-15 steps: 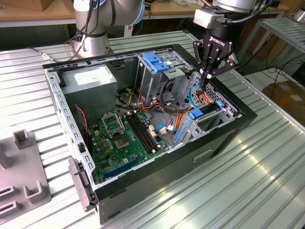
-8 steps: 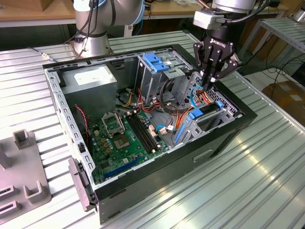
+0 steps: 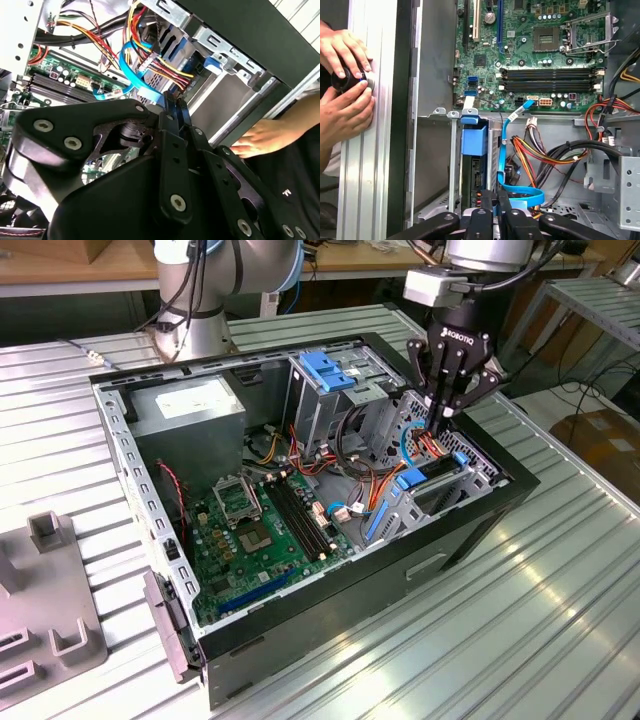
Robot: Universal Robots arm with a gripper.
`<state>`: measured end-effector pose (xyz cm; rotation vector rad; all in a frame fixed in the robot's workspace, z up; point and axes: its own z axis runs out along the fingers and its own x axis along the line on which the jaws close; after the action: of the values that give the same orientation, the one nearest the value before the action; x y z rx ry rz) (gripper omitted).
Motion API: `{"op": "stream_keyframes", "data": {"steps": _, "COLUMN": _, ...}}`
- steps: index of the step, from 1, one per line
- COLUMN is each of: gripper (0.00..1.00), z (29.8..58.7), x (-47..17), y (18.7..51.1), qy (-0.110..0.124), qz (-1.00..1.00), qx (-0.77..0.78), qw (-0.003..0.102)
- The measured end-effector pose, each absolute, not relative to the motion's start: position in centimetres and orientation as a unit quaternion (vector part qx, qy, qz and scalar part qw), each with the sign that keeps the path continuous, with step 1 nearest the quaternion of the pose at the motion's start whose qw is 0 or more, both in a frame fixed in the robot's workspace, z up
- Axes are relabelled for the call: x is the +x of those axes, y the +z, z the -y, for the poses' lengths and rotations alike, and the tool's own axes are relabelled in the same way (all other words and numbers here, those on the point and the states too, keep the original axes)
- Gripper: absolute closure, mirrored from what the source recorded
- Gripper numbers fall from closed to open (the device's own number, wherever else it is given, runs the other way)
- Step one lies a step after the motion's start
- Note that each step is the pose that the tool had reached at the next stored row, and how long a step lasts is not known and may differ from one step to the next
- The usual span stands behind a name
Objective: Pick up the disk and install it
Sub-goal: 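Insert the second disk wire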
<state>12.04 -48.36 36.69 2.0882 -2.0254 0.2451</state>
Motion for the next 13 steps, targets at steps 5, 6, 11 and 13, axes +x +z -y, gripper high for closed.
{"op": "stream_keyframes", "data": {"steps": 5, "gripper": 0.84, "z": 48.8, "x": 11.9, "y": 36.4, "qy": 0.085, "qz": 0.691, "qx": 0.711, "qw": 0.103}}
{"op": "stream_keyframes", "data": {"steps": 6, "gripper": 0.84, "z": 49.0, "x": 11.8, "y": 36.3, "qy": 0.084, "qz": 0.691, "qx": 0.711, "qw": 0.1}}
{"op": "stream_keyframes", "data": {"steps": 11, "gripper": 0.84, "z": 49.8, "x": 11.1, "y": 36.1, "qy": 0.08, "qz": 0.693, "qx": 0.712, "qw": 0.084}}
{"op": "stream_keyframes", "data": {"steps": 13, "gripper": 0.84, "z": 50.0, "x": 10.8, "y": 36.0, "qy": 0.082, "qz": 0.693, "qx": 0.712, "qw": 0.077}}
